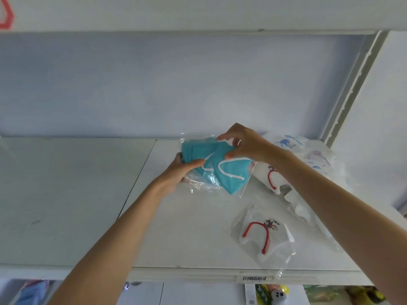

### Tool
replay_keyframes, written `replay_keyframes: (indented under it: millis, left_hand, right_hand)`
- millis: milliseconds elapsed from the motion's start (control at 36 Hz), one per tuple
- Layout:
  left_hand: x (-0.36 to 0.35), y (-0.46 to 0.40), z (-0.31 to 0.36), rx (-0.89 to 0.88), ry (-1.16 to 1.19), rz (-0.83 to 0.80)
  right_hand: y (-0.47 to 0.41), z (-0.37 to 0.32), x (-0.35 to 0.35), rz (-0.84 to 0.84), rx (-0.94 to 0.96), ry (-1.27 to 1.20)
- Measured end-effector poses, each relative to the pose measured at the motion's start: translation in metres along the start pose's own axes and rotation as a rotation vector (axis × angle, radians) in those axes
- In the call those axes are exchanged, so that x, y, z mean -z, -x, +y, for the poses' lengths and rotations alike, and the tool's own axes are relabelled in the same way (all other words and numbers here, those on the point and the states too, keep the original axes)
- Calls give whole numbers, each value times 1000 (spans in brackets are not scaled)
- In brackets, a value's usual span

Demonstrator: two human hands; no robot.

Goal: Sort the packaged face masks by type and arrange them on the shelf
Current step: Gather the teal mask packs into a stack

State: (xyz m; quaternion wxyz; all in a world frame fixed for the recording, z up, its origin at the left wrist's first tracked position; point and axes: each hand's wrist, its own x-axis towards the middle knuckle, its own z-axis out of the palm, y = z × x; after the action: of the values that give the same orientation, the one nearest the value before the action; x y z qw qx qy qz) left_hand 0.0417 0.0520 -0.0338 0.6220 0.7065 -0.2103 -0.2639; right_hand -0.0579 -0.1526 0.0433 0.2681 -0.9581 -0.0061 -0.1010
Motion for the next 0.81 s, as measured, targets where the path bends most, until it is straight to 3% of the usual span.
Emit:
replay_keyframes:
  millis: [278,361,417,500,583,722,806]
  left_hand:
    - [-4,5,-14,19,56,-102]
    - [-6,4,-15,-40,64,-107]
    - [-3,3,-18,-62,101,-51]
    - [7,0,-20,-120,135,31]
    - [13,5,-18,-217,100,72]
    - [18,13,-17,-262,92,-49]
    - [24,13,-20,-187,58,-128]
  right_hand:
    - [-12,-9,-27,-53,57,162]
    - [-11,-7,-36,43,60,223]
    - [-8,-2,-43,207,19,231]
    - [5,3,-55,384,-144,-191]
    - [15,11,-75,198,-335,-535]
    - [22,16,-96,-146,-138,-799]
    - [21,10,-102,-70,-93,-806]
